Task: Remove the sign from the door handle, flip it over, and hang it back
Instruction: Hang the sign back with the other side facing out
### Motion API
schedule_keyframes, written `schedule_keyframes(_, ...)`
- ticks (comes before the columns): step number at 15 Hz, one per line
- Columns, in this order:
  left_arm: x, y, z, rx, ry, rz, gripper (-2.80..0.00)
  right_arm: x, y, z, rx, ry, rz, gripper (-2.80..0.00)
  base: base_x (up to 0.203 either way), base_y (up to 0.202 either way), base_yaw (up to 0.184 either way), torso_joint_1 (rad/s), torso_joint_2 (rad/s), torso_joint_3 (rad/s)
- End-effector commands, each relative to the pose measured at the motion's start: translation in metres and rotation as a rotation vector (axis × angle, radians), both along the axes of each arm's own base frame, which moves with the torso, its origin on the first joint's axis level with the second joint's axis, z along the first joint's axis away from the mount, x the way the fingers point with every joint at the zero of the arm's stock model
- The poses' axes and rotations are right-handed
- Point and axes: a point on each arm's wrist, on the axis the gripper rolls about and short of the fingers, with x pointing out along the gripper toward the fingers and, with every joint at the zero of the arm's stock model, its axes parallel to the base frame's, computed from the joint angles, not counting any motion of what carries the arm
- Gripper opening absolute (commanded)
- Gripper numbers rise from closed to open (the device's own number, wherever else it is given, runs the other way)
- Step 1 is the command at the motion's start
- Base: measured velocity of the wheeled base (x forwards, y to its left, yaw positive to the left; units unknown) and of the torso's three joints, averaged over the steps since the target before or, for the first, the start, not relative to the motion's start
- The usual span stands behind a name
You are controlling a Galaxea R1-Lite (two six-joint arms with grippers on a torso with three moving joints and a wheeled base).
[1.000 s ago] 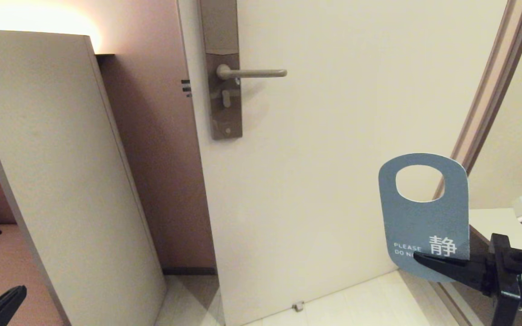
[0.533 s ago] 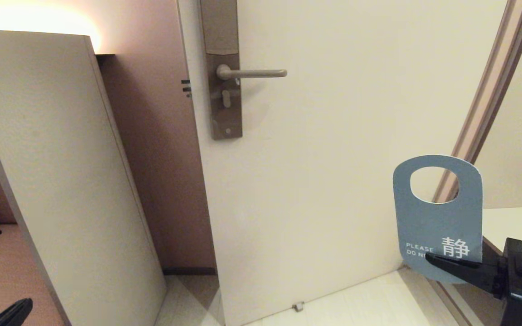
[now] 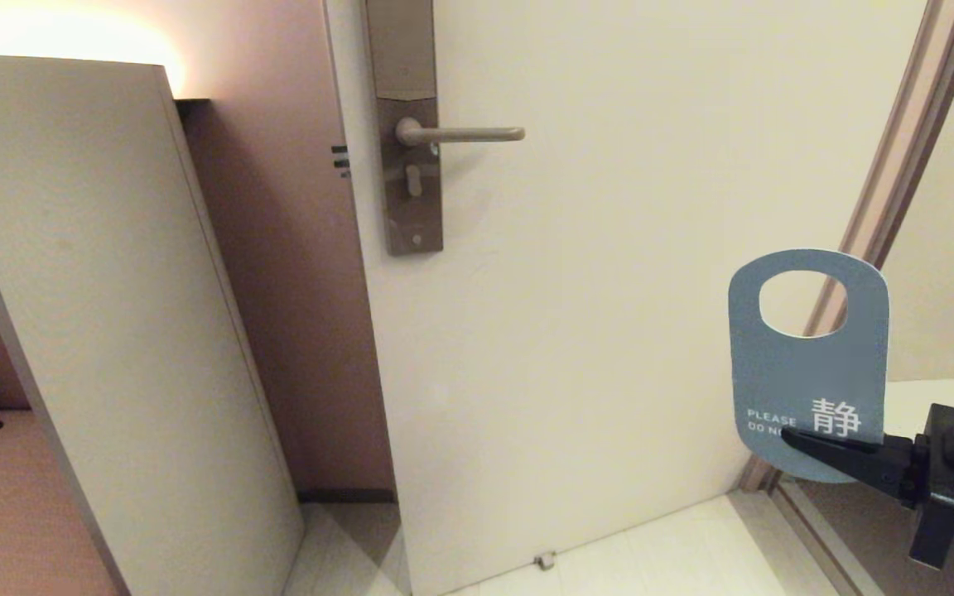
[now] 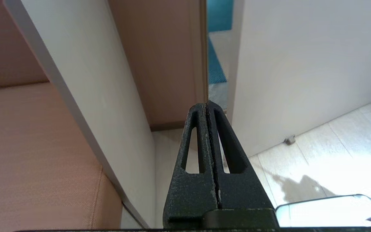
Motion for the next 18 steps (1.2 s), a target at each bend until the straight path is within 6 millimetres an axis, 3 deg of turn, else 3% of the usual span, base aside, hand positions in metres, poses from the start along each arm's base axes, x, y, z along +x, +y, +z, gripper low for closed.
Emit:
schedule_keyframes(1, -0.015, 0.0, -0.003, 0.001, -0.122, -0.005, -2.8, 0.004, 0.0, 0.003, 0.001, -0.007, 0.001, -2.8, 0.0, 0.0, 0.0, 0.0, 0.0, 0.0)
schedule_keyframes(6, -0.03, 0.001, -0.019, 0.05, -0.178, 0.035, -2.8, 0.013, 0.0, 0.008, -0.011, -0.027, 0.005, -2.8, 0.0, 0.0, 0.0, 0.0, 0.0, 0.0)
schedule_keyframes(18, -0.03, 0.001, -0.019, 0.012, -0.183, 0.041, -2.8, 0.02, 0.001, 0.008, -0.011, -0.044, 0.004, -2.8, 0.0, 0.0, 0.0, 0.0, 0.0, 0.0)
